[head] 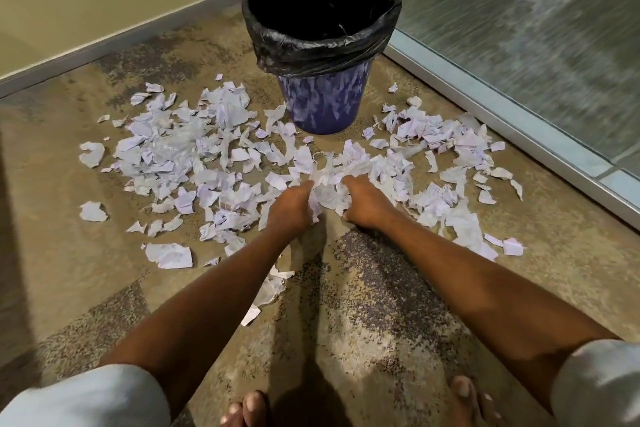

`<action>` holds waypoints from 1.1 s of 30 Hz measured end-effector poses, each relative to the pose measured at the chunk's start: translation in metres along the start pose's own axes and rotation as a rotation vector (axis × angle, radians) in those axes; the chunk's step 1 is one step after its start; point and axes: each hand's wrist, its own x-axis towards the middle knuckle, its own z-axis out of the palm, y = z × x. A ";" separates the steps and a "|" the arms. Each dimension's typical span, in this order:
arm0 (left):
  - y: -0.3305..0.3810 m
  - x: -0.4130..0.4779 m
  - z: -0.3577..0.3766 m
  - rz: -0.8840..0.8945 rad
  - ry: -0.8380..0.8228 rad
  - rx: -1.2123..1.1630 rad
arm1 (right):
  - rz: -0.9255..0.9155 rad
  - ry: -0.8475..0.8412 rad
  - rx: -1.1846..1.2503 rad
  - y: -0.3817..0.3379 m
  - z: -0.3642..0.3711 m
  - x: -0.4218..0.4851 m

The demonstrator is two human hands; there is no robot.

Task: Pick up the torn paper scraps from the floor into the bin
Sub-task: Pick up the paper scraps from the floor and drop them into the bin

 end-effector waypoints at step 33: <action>0.039 0.015 -0.053 -0.116 0.053 -0.736 | 0.162 0.097 0.936 -0.039 -0.045 -0.002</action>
